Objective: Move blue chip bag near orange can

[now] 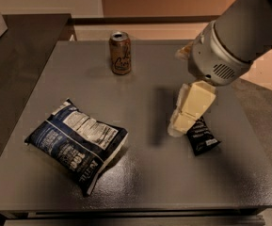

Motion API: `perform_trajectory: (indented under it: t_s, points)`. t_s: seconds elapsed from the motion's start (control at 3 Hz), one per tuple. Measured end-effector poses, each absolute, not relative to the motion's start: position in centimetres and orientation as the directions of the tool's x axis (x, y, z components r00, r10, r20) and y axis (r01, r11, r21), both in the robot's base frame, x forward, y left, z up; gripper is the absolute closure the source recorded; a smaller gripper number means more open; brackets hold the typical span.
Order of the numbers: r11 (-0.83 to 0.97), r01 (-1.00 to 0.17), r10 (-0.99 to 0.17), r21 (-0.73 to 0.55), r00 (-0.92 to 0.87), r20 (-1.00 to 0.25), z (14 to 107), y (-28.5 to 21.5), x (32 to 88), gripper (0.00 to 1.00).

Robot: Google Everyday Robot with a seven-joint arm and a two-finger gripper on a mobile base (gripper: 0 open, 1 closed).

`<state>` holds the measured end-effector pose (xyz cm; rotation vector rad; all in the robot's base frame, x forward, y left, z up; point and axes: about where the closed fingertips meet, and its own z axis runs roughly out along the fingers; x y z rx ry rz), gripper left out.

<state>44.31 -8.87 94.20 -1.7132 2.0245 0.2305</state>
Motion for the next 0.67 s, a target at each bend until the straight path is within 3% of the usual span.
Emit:
perform_trajectory:
  t_s: [0.67]
  points:
    - [0.078,-0.989,-0.888,-0.124,-0.013,-0.459,90.1,-0.2,43.1,0.0]
